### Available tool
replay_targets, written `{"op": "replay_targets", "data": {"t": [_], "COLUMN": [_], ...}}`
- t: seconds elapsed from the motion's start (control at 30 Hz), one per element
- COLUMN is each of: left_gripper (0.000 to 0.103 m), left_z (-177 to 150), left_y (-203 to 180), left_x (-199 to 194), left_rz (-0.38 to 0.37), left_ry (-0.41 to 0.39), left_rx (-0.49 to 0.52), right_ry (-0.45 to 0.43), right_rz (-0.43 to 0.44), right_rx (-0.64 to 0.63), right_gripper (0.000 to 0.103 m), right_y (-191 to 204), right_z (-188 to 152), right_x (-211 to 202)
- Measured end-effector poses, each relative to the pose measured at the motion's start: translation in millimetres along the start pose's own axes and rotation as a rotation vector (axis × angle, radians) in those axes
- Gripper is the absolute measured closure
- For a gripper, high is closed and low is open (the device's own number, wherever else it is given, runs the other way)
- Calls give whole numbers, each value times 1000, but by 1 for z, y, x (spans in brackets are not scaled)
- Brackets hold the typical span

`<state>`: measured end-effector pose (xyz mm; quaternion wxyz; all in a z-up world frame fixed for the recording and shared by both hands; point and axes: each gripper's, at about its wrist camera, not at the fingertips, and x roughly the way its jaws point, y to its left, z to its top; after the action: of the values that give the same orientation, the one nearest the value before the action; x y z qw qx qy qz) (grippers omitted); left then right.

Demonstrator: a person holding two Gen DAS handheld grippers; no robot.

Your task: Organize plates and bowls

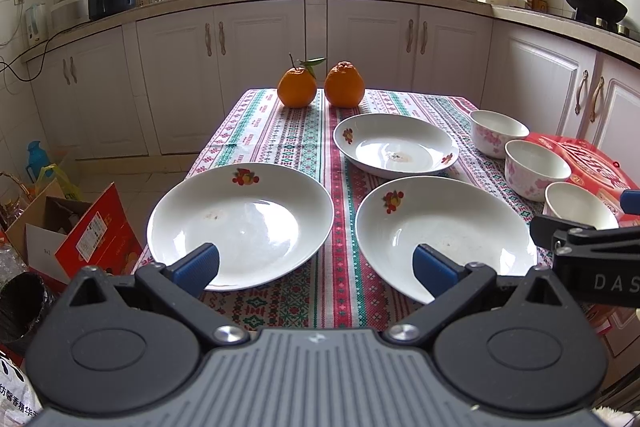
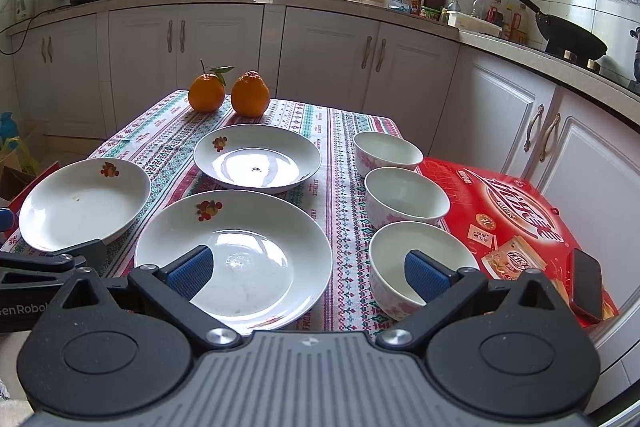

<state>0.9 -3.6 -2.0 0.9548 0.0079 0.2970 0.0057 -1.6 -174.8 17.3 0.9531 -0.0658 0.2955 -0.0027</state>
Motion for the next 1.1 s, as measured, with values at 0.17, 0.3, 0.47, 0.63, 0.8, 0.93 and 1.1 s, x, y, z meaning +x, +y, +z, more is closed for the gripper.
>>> {"op": "replay_targets", "data": {"t": [0.17,0.3,0.47,0.63,0.8,0.93,1.1], "left_gripper": [1,1,1,1,1,1,1], "left_z": [0,0,0,1,3,5,7], "left_y": [0,-1,0,2,6,11,19], "left_x": [0,0,0,2,3,6,7], "left_rz": [0,1,1,-5,-15,-20,-29], "left_ry": [0,1,2,6,3,-2,-20], "left_rx": [0,0,-1,-5,-7,-10,8], "right_ry": [0,1,0,3,-2,0,-16], "right_rz": [1,1,2,5,14,28,53], "right_rx": [0,0,-3,-8,-23,-29,-59], "right_gripper": [0,0,0,0,0,0,0], "right_y": [0,0,1,3,5,6,10], "right_z": [0,0,0,2,6,9,18], "right_x": [0,1,1,3,4,6,10]}}
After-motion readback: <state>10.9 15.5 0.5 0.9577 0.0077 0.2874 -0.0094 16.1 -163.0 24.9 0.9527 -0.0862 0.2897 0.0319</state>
